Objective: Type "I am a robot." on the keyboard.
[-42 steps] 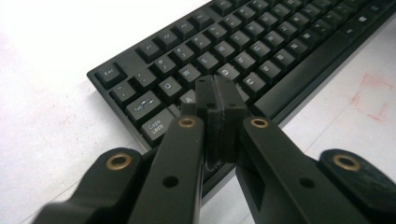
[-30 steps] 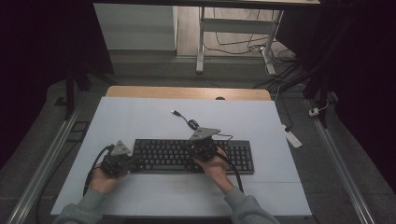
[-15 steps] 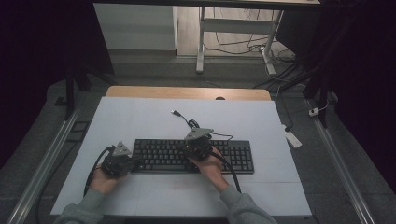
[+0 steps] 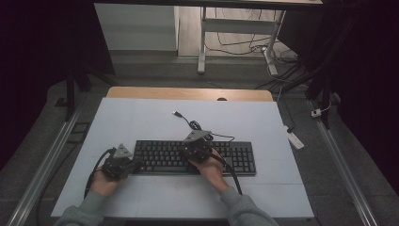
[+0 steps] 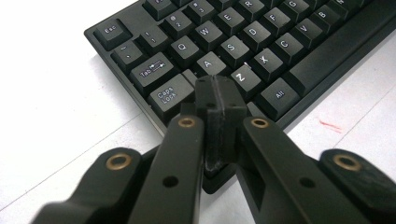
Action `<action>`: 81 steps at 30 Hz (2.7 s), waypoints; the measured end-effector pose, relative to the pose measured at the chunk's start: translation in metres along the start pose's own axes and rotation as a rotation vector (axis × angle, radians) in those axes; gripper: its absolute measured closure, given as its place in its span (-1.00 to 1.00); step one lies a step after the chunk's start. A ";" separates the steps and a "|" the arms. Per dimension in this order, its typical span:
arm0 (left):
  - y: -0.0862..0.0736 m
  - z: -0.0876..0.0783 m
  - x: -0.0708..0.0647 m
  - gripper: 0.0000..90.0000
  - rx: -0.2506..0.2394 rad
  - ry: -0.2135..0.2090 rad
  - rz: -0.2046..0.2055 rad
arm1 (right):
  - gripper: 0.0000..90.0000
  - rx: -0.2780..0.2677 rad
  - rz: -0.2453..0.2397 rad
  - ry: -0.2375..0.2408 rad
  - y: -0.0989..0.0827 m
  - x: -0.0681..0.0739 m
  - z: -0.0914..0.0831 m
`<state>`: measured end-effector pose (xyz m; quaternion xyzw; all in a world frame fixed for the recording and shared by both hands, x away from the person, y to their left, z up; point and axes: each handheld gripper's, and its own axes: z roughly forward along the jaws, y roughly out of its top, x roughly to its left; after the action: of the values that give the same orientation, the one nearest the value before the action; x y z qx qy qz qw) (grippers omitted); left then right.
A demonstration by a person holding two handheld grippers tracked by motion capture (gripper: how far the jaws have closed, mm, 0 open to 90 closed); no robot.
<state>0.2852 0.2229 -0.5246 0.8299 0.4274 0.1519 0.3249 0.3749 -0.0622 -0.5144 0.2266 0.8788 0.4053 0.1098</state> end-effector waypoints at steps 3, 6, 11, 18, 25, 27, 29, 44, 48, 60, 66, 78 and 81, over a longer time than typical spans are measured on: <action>0.000 0.000 0.000 0.98 -0.001 -0.001 0.000 | 0.99 0.006 0.005 -0.001 -0.001 -0.001 0.000; 0.000 0.000 0.000 0.98 0.001 -0.001 0.001 | 0.99 0.009 0.007 -0.005 -0.001 -0.001 0.000; 0.000 0.001 0.000 0.98 0.002 -0.001 0.001 | 0.99 0.006 0.004 -0.006 -0.001 -0.001 0.000; 0.000 0.003 0.000 0.98 0.013 0.002 0.003 | 0.99 0.012 0.008 -0.011 -0.001 -0.002 0.000; 0.000 0.003 0.000 0.98 0.013 0.003 0.003 | 0.99 0.034 0.000 -0.012 -0.003 -0.002 0.004; 0.000 0.003 0.000 0.98 0.013 0.002 0.002 | 0.99 0.031 0.000 -0.012 -0.003 -0.002 0.003; 0.000 0.002 -0.001 0.98 0.010 0.004 0.002 | 0.99 0.017 0.001 -0.010 -0.002 -0.001 0.001; 0.001 -0.008 0.002 0.98 -0.084 0.000 -0.028 | 0.99 -0.076 0.041 0.000 -0.004 -0.010 -0.024; 0.000 -0.010 0.004 0.98 -0.097 -0.007 -0.036 | 0.99 -0.080 0.046 -0.005 -0.007 -0.012 -0.032; 0.001 -0.013 0.006 0.28 -0.128 -0.046 -0.053 | 0.32 -0.114 0.078 -0.033 -0.034 -0.021 -0.075; 0.002 -0.016 0.007 -0.01 -0.148 -0.054 -0.069 | 0.13 -0.132 0.091 -0.057 -0.050 -0.025 -0.097; 0.005 -0.022 0.007 -0.39 -0.173 -0.065 -0.066 | 0.04 -0.180 0.112 -0.123 -0.094 -0.030 -0.150; 0.005 -0.022 0.006 -0.38 -0.174 -0.070 -0.062 | 0.03 -0.176 0.121 -0.127 -0.102 -0.034 -0.157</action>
<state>0.2802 0.2350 -0.5047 0.7897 0.4266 0.1491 0.4148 0.3137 -0.2403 -0.4903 0.2940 0.8157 0.4718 0.1601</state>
